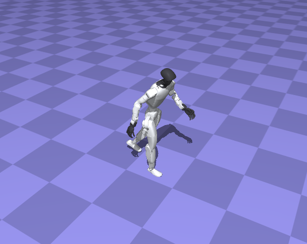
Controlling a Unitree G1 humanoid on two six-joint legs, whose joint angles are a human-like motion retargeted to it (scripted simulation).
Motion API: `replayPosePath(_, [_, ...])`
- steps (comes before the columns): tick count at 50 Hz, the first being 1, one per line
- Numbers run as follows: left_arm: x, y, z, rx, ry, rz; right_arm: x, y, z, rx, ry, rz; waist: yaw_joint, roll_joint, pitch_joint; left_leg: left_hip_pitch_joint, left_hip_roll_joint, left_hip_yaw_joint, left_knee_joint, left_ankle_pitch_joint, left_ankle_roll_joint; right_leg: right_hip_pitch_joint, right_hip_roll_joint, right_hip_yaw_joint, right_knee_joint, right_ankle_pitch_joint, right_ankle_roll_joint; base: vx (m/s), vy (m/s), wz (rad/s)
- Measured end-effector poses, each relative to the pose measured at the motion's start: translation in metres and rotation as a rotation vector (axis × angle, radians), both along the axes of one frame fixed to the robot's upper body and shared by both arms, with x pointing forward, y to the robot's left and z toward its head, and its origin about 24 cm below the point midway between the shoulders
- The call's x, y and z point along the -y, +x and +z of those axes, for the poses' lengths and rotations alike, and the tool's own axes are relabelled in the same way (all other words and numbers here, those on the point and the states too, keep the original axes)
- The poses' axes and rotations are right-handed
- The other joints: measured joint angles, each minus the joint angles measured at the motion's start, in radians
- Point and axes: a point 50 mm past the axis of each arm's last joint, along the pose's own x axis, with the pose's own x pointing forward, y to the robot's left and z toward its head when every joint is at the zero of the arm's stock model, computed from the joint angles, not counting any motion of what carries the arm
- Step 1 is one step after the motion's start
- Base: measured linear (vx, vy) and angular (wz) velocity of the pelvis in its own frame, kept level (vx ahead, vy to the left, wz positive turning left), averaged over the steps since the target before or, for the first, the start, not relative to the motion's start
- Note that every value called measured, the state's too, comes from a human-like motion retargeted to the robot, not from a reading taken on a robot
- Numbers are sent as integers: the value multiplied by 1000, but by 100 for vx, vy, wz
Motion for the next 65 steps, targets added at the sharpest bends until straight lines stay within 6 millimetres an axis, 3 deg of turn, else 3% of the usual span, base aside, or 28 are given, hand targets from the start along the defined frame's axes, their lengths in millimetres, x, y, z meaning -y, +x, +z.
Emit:
replayPosePath(2, [2,-8,-19,-104,72,11,-3,31,2,54,-37,37,39,-32,48,12,-23,-10,161,30,32,19,-6,42,65,0,-27,109,-18,-133])
replayPosePath(5, [2,-52,-70,-377,182,43,-9,90,13,171,-82,140,134,-28,84,-139,33,65,604,-45,70,-7,25,142,318,-180,-122,105,-11,-157])
replayPosePath(8, [1,-139,-131,-810,177,80,-16,158,40,290,-249,256,232,-21,51,-360,111,119,934,-199,132,-27,49,191,471,-290,-133,108,-1,-125])
replayPosePath(10, [0,-208,-154,-1105,167,74,-25,196,64,418,-350,302,316,-41,8,-491,114,136,1002,-270,171,8,50,227,459,-291,-118,113,4,-117])
replayPosePath(12, [-7,-270,-159,-1324,186,36,-40,223,89,598,-313,336,431,-92,-34,-584,83,173,927,-322,186,67,30,285,385,-232,-89,116,9,-137])
replayPosePath(15, [-21,-348,-147,-1552,224,35,-63,246,121,856,-73,409,606,-184,-86,-654,26,254,619,-347,161,157,-26,372,258,-81,-21,118,20,-141])
replayPosePath(18, [-30,-408,-126,-1713,149,259,-75,256,136,935,156,479,714,-218,-118,-618,-3,353,151,-324,102,283,-58,399,132,98,25,121,37,-89])
replayPosePath(20, [-35,-432,-113,-1764,63,457,-76,257,135,909,251,492,757,-195,-115,-575,-8,399,-85,-299,54,411,-50,397,56,193,24,123,43,-28])
replayPosePath(23, [-54,-431,-105,-1694,13,713,-68,249,123,867,285,382,792,-158,-42,-524,-39,274,-51,-245,58,607,-50,426,34,281,-12,122,40,42])
replayPosePath(25, [-71,-408,-107,-1579,45,833,-58,235,110,862,211,223,803,-139,33,-474,-56,218,136,-366,91,687,-52,458,135,320,6,120,35,79])
replayPosePath(28, [-89,-344,-119,-1425,132,847,-51,197,74,723,10,41,807,-130,72,-390,-56,198,278,-510,100,555,-34,455,560,241,59,116,31,56])
replayPosePath(30, [-89,-288,-128,-1323,151,757,-58,161,43,522,-80,71,762,-181,12,-398,-90,182,263,-525,120,318,-67,411,849,90,5,108,27,79])
replayPosePath(33, [-72,-194,-133,-1079,166,388,-67,91,2,206,-29,273,603,-170,-109,-363,-90,103,159,-461,103,75,-61,295,953,-71,-107,106,20,142])
replayPosePath(35, [-52,-130,-117,-858,284,78,-68,42,-14,30,101,421,478,-119,-167,-322,-59,32,94,-383,75,-18,-17,221,868,-126,-141,110,6,178])
replayPosePath(37, [-34,-71,-79,-579,486,-147,-62,-1,-21,-132,263,557,362,-69,-197,-271,-31,-32,39,-286,47,-64,29,179,671,-118,-127,115,-6,168])
replayPosePath(39, [-17,-27,-29,-280,605,-225,-50,-33,-21,-306,413,656,254,-44,-198,-198,-23,-82,-12,-189,22,-65,47,161,413,-80,-93,119,-16,144])
replayPosePath(40, [-10,-11,-5,-140,613,-225,-42,-46,-19,-401,485,687,202,-39,-189,-153,-27,-103,-36,-144,10,-54,45,154,278,-61,-73,123,-21,113])
replayPosePath(42, [-3,6,21,14,486,-174,-24,-54,-12,-589,609,721,119,-48,-146,-32,-43,-128,-65,-82,6,-24,22,119,97,-38,-23,125,-22,68])
replayPosePath(44, [-6,11,24,25,336,-141,-7,-41,-2,-712,692,761,70,-64,-87,72,-65,-132,-23,-44,38,9,4,101,47,4,10,125,-20,-8])
replayPosePath(45, [-10,11,19,-2,271,-131,1,-29,3,-744,713,787,55,-72,-56,107,-78,-122,32,-30,62,29,-2,109,59,26,10,122,-18,-74])
replayPosePath(47, [-20,-7,-8,-130,214,-80,5,8,6,-666,621,848,63,-68,-19,66,-63,-22,286,-5,90,48,15,162,194,-50,-55,118,-15,-121])
replayPosePath(49, [-27,-42,-48,-313,208,36,0,57,5,-417,336,847,88,-53,-15,-54,14,114,598,-55,115,29,41,209,357,-171,-101,114,-9,-129])
replayPosePath(52, [-24,-121,-110,-669,206,189,-18,138,27,180,-281,548,143,-53,-67,-297,126,229,949,-246,184,10,47,240,458,-249,-97,113,0,-76])
replayPosePath(55, [-9,-226,-154,-1125,155,71,-44,186,60,534,-352,312,259,-98,-163,-529,120,249,1000,-339,236,54,23,282,385,-201,-81,116,7,-80])
replayPosePath(58, [-2,-324,-158,-1461,38,66,-66,215,78,615,-119,483,447,-190,-227,-645,50,265,755,-347,212,121,-28,376,283,-59,-43,119,19,-151])
replayPosePath(60, [1,-369,-150,-1573,-52,270,-73,232,93,636,5,641,567,-239,-227,-650,9,268,478,-324,176,184,-70,431,214,54,-1,119,35,-152])
replayPosePath(62, [-6,-390,-141,-1594,-83,524,-68,243,105,673,76,629,662,-253,-199,-603,5,286,160,-300,138,277,-95,450,150,149,29,119,46,-89])
replayPosePath(65, [-23,-396,-133,-1615,-9,660,-40,235,101,706,135,343,742,-201,-143,-542,41,331,-107,-223,73,476,-89,432,80,242,11,120,51,28])
